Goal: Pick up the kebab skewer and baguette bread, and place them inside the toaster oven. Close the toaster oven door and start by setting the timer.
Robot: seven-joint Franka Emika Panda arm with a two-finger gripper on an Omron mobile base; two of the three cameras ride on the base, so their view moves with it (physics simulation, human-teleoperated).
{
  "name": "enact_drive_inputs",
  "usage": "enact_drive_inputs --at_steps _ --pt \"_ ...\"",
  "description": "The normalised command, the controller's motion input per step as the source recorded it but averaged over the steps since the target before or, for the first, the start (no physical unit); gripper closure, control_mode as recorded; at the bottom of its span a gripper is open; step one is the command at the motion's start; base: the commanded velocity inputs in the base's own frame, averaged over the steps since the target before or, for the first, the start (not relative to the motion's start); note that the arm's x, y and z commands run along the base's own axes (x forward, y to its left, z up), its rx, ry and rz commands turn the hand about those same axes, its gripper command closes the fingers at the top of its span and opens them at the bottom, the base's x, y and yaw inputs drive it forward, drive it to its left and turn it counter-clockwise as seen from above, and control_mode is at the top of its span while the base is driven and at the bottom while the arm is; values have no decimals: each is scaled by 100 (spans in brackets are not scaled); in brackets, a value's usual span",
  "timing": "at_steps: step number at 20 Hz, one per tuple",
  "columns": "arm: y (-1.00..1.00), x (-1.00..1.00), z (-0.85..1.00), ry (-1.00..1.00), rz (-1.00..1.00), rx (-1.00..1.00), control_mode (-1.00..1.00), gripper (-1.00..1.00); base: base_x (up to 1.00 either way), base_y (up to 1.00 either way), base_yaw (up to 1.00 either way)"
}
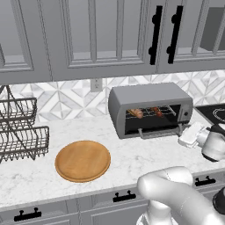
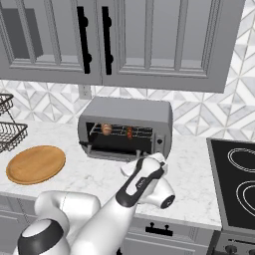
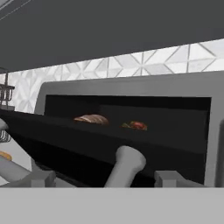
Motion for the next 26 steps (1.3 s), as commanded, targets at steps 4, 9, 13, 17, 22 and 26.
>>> enact_drive_inputs --at_steps 4,9,13,17,22,26 --pt "9 40 19 -6 0 0 -100 -100 0 0 0" --pt "18 44 10 -2 0 0 -100 -100 0 0 0" --pt "21 45 0 -1 0 0 -100 -100 0 0 0" --pt "20 42 0 0 0 0 -100 -100 0 0 0" --pt "21 36 0 0 0 0 -100 -100 0 0 0" --pt "18 23 0 0 0 0 -100 -100 0 0 0"
